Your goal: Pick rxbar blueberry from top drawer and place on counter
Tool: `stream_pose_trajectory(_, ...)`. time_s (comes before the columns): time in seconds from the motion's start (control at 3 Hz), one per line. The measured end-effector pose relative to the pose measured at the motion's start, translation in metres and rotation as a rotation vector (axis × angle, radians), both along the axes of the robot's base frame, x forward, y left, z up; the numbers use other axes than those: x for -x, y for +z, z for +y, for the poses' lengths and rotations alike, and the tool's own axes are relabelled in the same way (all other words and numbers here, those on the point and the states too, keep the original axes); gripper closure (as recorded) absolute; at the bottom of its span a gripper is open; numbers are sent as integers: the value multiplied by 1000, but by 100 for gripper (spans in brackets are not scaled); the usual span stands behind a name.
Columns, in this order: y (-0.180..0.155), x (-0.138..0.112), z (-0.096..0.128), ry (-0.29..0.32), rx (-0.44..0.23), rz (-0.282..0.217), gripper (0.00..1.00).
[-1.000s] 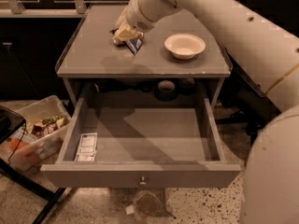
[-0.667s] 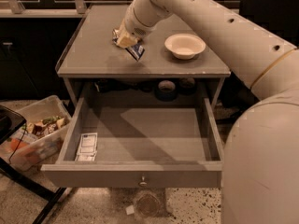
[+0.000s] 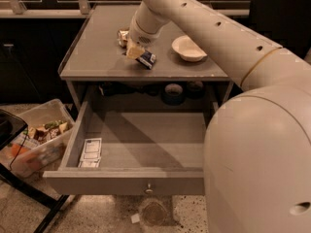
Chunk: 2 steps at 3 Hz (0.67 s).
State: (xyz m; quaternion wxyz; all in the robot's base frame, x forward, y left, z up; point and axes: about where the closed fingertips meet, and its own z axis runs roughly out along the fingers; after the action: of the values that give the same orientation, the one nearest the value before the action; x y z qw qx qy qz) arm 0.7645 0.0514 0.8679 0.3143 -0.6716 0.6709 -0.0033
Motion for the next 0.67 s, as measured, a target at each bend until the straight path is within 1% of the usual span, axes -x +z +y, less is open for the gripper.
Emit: stream_pose_trajectory(0.67,-1,0,0,0,1,2,11)
